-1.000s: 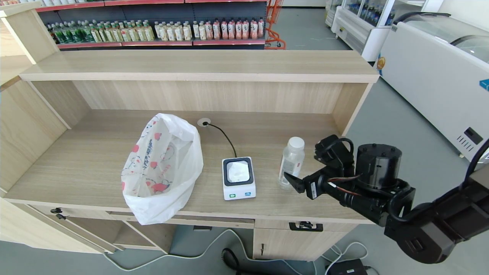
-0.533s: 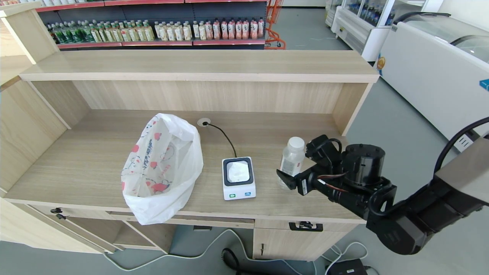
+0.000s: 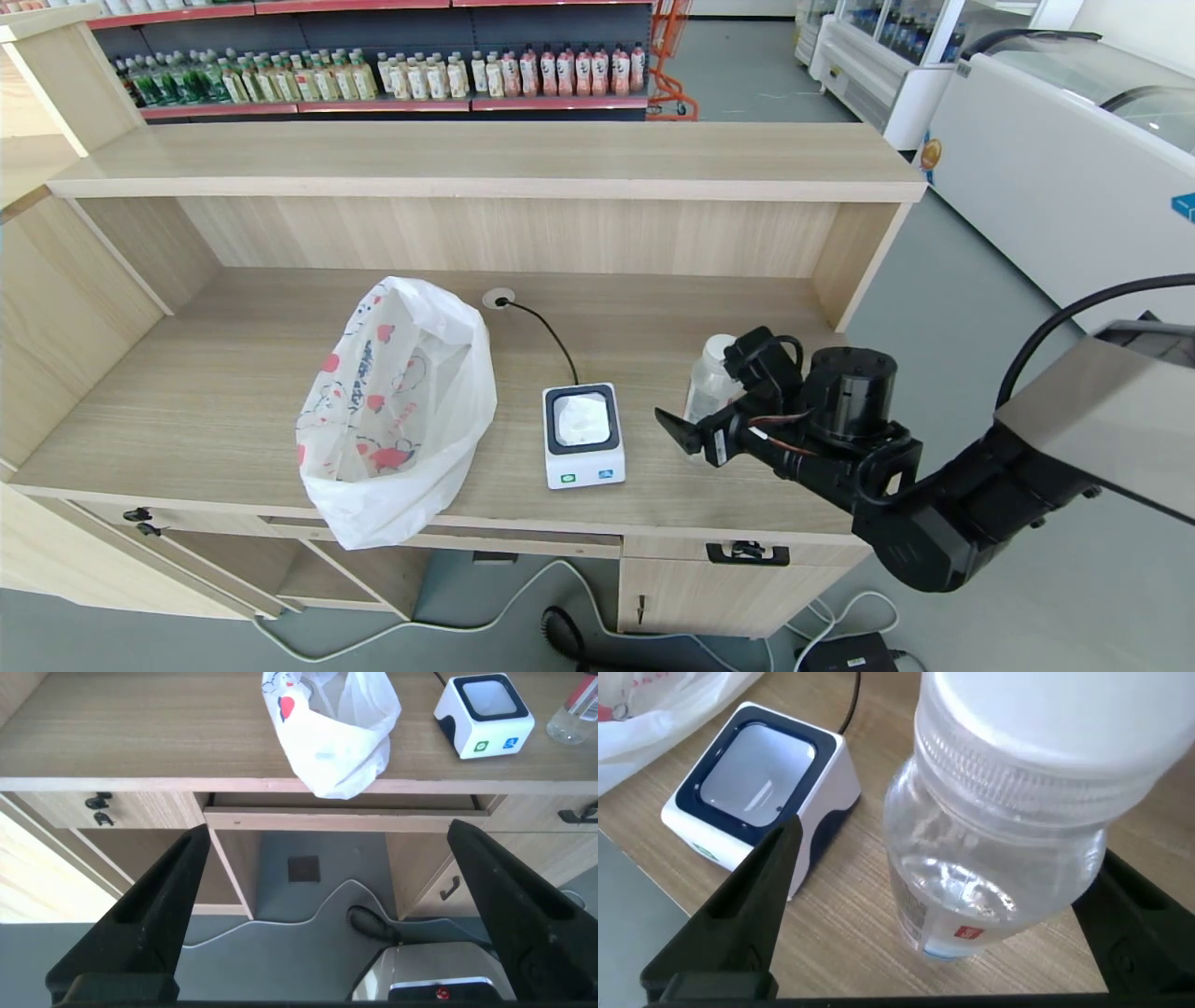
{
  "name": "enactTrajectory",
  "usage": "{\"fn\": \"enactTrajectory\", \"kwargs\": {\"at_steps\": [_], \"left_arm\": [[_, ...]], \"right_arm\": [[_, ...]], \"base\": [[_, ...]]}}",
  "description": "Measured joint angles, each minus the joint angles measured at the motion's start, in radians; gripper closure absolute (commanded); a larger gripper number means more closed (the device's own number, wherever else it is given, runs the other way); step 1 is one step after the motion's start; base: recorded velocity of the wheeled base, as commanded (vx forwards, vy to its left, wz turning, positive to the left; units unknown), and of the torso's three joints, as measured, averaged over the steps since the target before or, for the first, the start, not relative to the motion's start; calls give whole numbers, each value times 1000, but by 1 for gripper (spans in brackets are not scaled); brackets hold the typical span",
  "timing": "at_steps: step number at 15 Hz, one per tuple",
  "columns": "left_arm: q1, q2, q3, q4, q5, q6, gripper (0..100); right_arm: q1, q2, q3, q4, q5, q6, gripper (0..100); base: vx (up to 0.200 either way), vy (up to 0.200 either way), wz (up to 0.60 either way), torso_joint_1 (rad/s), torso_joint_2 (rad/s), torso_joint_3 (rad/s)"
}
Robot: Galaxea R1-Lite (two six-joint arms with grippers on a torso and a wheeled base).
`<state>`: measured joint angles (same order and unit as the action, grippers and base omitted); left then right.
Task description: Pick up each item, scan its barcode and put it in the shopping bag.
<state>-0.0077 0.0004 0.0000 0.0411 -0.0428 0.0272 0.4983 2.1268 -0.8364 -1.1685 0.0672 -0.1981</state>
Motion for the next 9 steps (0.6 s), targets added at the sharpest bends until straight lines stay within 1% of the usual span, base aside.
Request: {"fn": "enactTrajectory", "kwargs": {"at_steps": [9], "left_arm": [[0, 0, 0, 0, 0, 0, 0]], "right_arm": [[-25, 95, -130, 2, 124, -1, 0]], "base": [[0, 0, 0, 0, 0, 0]]}}
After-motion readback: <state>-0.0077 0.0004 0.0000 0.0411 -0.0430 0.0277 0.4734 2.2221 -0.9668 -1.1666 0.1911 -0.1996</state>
